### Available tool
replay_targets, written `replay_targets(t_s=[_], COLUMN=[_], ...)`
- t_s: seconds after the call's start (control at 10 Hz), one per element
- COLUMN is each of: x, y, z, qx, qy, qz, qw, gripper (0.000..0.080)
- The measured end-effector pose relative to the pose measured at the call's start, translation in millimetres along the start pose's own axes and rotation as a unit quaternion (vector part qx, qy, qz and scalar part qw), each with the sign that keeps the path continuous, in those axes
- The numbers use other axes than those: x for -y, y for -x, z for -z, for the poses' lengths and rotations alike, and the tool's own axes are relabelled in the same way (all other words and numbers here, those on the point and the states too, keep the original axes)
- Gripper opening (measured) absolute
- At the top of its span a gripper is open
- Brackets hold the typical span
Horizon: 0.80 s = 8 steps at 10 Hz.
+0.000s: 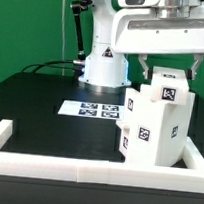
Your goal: Assemble cabinet
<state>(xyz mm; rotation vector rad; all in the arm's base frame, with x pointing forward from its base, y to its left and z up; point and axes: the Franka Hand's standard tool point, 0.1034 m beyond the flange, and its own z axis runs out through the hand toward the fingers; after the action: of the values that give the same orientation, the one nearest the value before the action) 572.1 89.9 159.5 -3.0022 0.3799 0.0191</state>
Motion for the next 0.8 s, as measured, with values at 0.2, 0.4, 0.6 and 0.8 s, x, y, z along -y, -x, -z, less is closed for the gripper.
replay_targets(t_s=[0.2,0.4,0.6,0.8], x=[-0.9,-1.5,-1.2,-0.6], y=[0.1,-0.1,0.1,0.5], z=[-0.2,-0.2,-0.3,-0.7], qx=[0.001,0.000,0.001,0.000], qy=[0.000,0.000,0.000,0.000], qz=[-0.049,-0.113,-0.169,-0.221], qw=[0.999,0.994,0.986,0.975], gripper=[0.0560,0.0560,0.0560,0.0560])
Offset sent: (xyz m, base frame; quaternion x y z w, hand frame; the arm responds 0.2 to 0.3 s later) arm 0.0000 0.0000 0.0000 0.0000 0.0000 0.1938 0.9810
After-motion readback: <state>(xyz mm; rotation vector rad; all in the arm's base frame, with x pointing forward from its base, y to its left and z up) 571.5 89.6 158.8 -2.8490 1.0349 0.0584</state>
